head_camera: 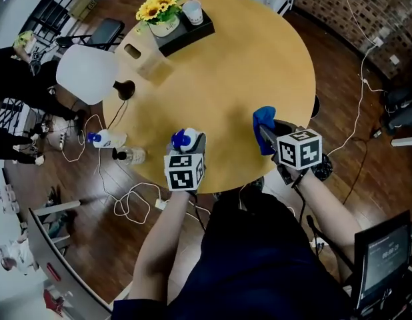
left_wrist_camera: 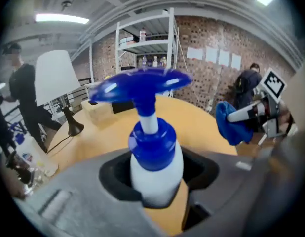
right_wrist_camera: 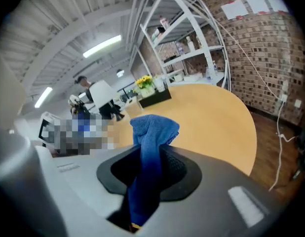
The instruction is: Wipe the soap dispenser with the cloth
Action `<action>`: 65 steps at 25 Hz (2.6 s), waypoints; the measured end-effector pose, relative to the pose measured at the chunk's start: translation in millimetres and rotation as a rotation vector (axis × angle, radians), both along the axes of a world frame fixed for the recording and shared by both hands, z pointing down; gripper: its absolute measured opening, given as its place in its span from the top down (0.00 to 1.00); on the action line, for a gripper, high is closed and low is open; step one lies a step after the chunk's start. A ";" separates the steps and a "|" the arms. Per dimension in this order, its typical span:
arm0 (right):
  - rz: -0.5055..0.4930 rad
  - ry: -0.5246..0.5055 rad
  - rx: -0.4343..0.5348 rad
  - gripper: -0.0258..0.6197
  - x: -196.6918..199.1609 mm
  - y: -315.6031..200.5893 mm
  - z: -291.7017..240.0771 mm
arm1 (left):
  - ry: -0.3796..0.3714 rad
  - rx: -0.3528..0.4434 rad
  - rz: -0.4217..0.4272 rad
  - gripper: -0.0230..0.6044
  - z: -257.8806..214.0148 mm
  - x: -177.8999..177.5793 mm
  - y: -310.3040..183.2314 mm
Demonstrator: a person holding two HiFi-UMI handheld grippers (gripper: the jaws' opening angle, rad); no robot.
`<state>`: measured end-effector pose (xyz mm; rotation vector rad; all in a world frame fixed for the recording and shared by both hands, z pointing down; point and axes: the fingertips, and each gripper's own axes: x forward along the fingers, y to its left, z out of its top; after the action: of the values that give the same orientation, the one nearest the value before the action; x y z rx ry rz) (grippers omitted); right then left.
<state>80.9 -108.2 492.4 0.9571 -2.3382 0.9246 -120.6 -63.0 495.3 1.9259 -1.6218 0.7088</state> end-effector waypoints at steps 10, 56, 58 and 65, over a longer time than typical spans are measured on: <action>-0.079 0.320 -0.143 0.77 -16.7 -20.3 121.5 | -0.120 -0.052 -0.277 0.63 65.5 -13.9 -11.7; -0.009 -0.193 0.428 0.82 29.7 282.7 -142.4 | 0.294 0.360 0.043 0.60 -108.3 101.3 295.1; -0.025 -0.201 0.443 0.82 30.1 284.0 -143.1 | 0.282 0.359 0.041 0.60 -109.3 106.9 298.0; -0.055 -0.221 0.451 0.82 36.3 293.4 -142.1 | 0.264 0.363 0.016 0.60 -112.6 114.8 304.5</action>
<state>117.3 185.2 350.3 0.9887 -2.8187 0.5071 -5.7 241.5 382.7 2.1752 -1.6505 0.1579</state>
